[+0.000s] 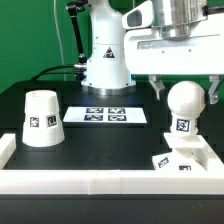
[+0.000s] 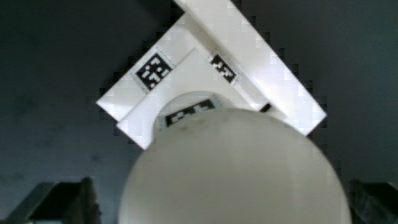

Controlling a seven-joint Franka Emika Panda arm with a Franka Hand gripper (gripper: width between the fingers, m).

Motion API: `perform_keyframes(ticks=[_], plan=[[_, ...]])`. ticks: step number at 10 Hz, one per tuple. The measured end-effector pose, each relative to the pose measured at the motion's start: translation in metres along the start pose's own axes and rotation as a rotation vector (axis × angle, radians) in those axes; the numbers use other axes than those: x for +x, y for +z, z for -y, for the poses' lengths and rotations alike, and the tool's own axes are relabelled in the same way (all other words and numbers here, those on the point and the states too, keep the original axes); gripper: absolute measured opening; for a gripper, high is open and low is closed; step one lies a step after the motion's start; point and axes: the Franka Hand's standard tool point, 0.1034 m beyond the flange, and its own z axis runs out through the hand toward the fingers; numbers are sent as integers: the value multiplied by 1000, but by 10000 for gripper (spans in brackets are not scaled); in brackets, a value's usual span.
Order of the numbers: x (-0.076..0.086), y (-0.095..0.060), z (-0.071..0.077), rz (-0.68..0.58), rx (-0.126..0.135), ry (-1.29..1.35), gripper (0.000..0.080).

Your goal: Assemble lamp

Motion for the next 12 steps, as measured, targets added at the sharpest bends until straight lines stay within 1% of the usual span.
perform_keyframes(ticks=[3,4,5,6,8,11,12], plan=[[0,0,0,0,0,-185,699],[1,0,0,-5,-5,-273,699],[2,0,2,-34,-33,-472,699],[1,1,3,-37,-42,-591,699],[5,3,1,-39,-47,-820,699],[7,6,-3,-33,-64,-1097,699],[7,7,-3,-29,-74,-1162,699]])
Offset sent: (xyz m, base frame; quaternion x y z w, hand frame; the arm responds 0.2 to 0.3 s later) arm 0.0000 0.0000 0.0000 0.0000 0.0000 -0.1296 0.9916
